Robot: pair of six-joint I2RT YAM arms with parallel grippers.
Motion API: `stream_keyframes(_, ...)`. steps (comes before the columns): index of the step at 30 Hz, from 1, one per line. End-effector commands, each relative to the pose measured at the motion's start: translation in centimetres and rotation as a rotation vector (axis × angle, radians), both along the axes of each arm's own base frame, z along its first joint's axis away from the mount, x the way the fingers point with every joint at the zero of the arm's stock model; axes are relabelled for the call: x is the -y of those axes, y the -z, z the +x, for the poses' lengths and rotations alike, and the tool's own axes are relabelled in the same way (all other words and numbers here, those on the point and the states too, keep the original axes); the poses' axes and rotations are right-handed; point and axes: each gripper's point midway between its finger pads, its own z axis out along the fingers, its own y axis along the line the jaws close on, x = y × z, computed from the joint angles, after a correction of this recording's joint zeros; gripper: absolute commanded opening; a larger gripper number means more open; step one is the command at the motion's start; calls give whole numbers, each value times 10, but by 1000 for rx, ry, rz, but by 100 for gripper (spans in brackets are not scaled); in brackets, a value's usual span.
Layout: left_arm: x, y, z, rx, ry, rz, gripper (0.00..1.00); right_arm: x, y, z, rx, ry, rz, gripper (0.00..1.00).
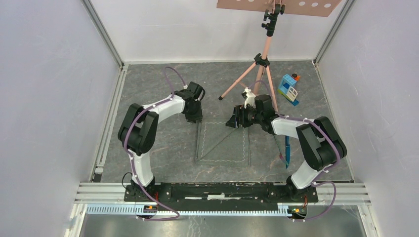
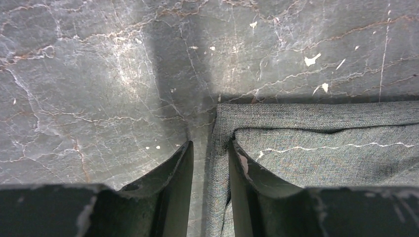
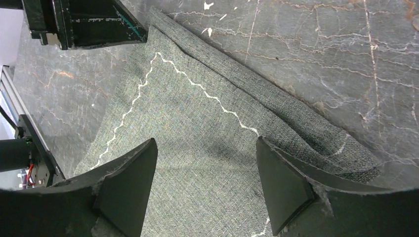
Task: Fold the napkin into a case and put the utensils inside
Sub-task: Smooth out the upper triangle-folded napkin at the center of the board.
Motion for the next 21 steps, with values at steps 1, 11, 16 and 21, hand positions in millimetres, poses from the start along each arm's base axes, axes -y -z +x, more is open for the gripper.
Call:
stream_keyframes(1,7,-11,9,43,43,-40,42,4,-11,18,56,16,-6,79)
stream_keyframes(11,-1,-32,5,115,-26,-59,49,7,-9,21,47,23,1,77)
stream_keyframes(16,12,-40,9,149,-12,-131,54,7,-5,22,40,27,-2,77)
stream_keyframes(21,25,-26,8,80,28,-143,57,4,-3,24,32,28,6,77)
